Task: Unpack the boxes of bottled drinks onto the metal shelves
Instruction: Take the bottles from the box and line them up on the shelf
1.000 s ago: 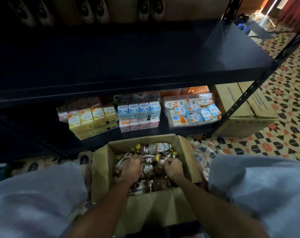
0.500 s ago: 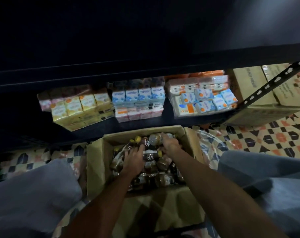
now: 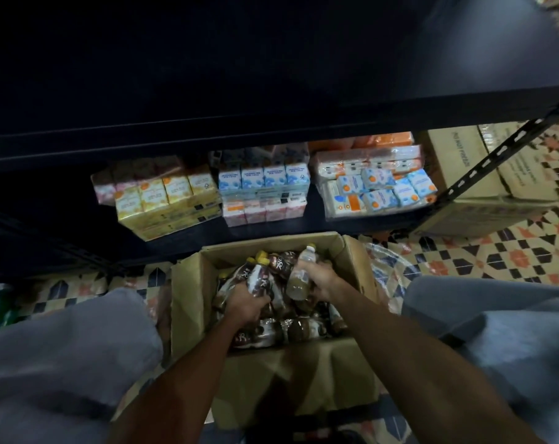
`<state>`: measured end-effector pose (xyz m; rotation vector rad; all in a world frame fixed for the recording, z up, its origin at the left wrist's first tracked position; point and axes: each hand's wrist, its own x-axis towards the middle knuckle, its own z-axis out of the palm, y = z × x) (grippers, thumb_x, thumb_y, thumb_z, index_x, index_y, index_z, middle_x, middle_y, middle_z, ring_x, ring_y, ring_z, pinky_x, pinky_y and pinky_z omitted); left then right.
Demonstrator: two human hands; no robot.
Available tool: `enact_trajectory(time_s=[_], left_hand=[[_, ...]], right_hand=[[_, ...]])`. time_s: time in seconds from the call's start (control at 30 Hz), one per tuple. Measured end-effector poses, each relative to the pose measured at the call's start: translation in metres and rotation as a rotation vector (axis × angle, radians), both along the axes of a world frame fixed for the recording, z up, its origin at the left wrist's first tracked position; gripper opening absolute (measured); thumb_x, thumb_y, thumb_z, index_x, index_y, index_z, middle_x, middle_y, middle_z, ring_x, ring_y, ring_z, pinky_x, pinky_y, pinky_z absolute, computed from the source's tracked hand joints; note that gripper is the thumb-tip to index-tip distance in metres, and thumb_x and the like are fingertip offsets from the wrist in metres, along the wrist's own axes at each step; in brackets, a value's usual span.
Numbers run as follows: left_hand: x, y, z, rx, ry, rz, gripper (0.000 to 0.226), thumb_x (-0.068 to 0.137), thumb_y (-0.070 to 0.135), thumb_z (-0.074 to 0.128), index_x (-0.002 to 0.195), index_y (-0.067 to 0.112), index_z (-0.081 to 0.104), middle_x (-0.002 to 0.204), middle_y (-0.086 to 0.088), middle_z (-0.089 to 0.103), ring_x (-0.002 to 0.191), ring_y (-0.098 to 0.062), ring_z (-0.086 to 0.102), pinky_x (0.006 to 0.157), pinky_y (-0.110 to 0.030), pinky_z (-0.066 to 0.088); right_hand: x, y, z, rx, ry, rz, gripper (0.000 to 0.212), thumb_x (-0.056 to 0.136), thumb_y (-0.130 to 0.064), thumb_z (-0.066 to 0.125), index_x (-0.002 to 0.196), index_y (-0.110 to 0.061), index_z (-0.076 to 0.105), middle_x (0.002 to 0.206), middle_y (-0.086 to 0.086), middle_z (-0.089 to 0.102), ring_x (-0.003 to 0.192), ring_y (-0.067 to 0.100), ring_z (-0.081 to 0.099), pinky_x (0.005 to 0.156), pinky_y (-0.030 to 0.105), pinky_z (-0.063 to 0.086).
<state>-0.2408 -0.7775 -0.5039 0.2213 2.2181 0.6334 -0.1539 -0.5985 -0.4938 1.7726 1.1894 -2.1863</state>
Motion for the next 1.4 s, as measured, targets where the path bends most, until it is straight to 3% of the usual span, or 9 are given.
enact_trajectory(time_s=[0.1,0.2,0.27,0.33,0.6,0.83,0.97,1.13,1.4], left_hand=[[-0.002,-0.004,0.011,0.077,-0.094,0.098,0.031,0.073,0.038,0.083,0.089,0.017,0.069,0.090,-0.003,0.073,0.088,-0.022,0.069,0.086,-0.039,0.057],[0.005,-0.003,0.032,0.141,-0.147,0.150,0.047,0.075,0.067,0.069,0.096,0.025,0.066,0.105,0.008,0.070,0.097,-0.018,0.065,0.096,-0.037,0.050],[0.012,-0.003,0.049,0.184,-0.135,0.143,0.028,0.088,0.059,0.060,0.105,0.037,0.058,0.111,0.010,0.063,0.102,-0.015,0.059,0.098,-0.035,0.045],[0.017,-0.003,0.061,0.244,-0.140,0.135,0.039,0.085,0.058,0.061,0.114,0.033,0.061,0.118,0.004,0.067,0.104,-0.018,0.062,0.100,-0.039,0.048],[0.020,-0.005,0.110,0.363,-0.063,0.226,0.056,0.068,0.037,0.088,0.113,0.015,0.061,0.109,-0.005,0.071,0.095,-0.021,0.068,0.092,-0.040,0.055],[0.014,0.002,0.169,0.444,0.042,0.158,0.053,0.075,0.027,0.087,0.114,0.013,0.053,0.111,0.003,0.063,0.098,-0.016,0.060,0.085,-0.029,0.047],[0.004,0.007,0.206,0.508,0.108,0.104,0.057,0.070,0.028,0.090,0.113,0.016,0.056,0.107,-0.001,0.068,0.087,-0.012,0.063,0.071,-0.024,0.048],[-0.010,0.013,0.259,0.619,0.226,0.033,0.056,0.068,0.028,0.091,0.103,0.025,0.047,0.093,0.008,0.065,0.081,-0.007,0.064,0.064,-0.020,0.050],[-0.043,0.026,0.340,0.788,0.317,-0.014,0.069,0.054,0.045,0.095,0.103,0.013,0.060,0.091,-0.005,0.074,0.084,-0.021,0.074,0.076,-0.039,0.061]], right_hand=[[0.008,-0.014,0.012,0.033,0.053,0.084,0.059,0.076,-0.004,0.076,0.131,-0.010,0.054,0.107,0.017,0.071,0.083,0.032,0.073,0.062,0.041,0.060],[0.011,-0.029,0.034,0.135,0.084,0.169,0.067,0.069,0.002,0.074,0.128,-0.013,0.047,0.110,0.017,0.067,0.097,0.034,0.069,0.073,0.043,0.060],[0.016,-0.039,0.048,0.200,0.101,0.258,0.068,0.070,0.005,0.070,0.128,-0.018,0.043,0.112,0.012,0.064,0.103,0.029,0.063,0.081,0.040,0.057],[0.019,-0.046,0.055,0.237,0.109,0.329,0.078,0.067,0.004,0.072,0.135,-0.020,0.042,0.115,0.008,0.064,0.105,0.023,0.061,0.086,0.039,0.056],[0.031,-0.057,0.107,0.341,0.208,0.403,0.063,0.067,0.012,0.075,0.123,-0.013,0.059,0.106,0.005,0.072,0.092,0.015,0.066,0.063,0.021,0.051],[0.028,-0.047,0.158,0.457,0.320,0.406,0.069,0.066,0.011,0.079,0.125,-0.017,0.056,0.107,0.002,0.071,0.100,0.016,0.065,0.076,0.025,0.054],[0.019,-0.036,0.189,0.530,0.389,0.416,0.080,0.060,0.005,0.084,0.130,-0.019,0.057,0.111,0.000,0.074,0.107,0.020,0.067,0.097,0.043,0.055],[0.013,-0.028,0.246,0.645,0.498,0.422,0.074,0.068,0.006,0.082,0.129,-0.023,0.052,0.105,-0.005,0.071,0.099,0.011,0.066,0.083,0.029,0.055],[-0.003,-0.013,0.333,0.824,0.696,0.452,0.071,0.069,0.009,0.079,0.130,-0.018,0.053,0.110,0.011,0.070,0.096,0.019,0.070,0.078,0.033,0.062]])
